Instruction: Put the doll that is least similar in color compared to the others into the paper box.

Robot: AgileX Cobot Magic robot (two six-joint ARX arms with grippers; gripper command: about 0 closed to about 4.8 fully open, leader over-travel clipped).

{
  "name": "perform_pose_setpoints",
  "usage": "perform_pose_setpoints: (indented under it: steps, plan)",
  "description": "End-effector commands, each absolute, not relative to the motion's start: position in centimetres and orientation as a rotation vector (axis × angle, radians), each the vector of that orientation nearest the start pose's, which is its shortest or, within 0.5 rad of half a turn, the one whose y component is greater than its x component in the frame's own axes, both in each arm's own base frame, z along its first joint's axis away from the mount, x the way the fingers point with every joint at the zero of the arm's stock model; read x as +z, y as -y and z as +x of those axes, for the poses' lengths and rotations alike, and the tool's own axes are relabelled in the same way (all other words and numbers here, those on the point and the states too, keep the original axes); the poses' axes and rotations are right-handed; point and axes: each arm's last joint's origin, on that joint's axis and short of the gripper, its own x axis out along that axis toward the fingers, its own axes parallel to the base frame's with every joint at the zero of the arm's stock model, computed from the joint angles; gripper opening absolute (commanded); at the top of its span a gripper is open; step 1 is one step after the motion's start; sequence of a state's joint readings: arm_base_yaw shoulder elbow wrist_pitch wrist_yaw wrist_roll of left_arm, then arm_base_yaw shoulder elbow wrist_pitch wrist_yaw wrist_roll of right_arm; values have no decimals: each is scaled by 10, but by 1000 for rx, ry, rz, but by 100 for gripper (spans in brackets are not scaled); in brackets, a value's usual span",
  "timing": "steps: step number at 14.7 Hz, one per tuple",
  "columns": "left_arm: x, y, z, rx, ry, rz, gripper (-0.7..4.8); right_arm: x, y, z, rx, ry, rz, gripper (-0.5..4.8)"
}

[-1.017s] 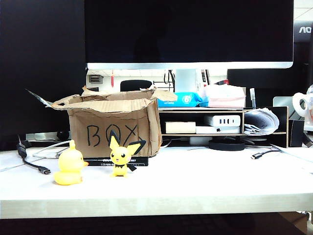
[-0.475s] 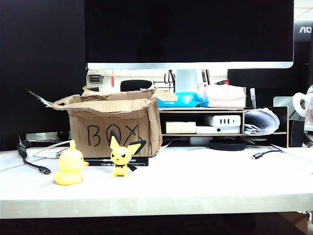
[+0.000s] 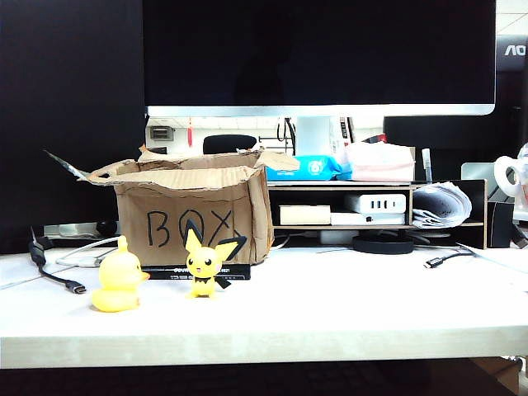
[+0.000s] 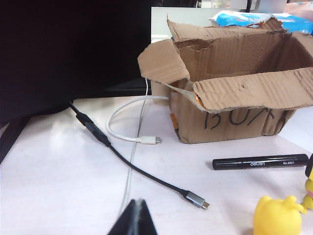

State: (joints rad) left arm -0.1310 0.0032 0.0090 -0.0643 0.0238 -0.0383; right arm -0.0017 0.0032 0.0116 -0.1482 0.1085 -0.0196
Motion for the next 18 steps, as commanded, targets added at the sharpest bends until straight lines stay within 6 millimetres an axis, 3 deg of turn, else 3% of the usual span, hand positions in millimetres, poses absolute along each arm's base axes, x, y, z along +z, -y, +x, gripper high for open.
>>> perform_pose_setpoints:
  steps: [1, 18]
  plan:
    - [162, 13, 96, -155, -48, -35, -5, 154, 2, 97, -89, -121, -26, -5]
    - [162, 13, 96, -155, -48, -35, -5, 154, 2, 97, -92, -120, -26, -5]
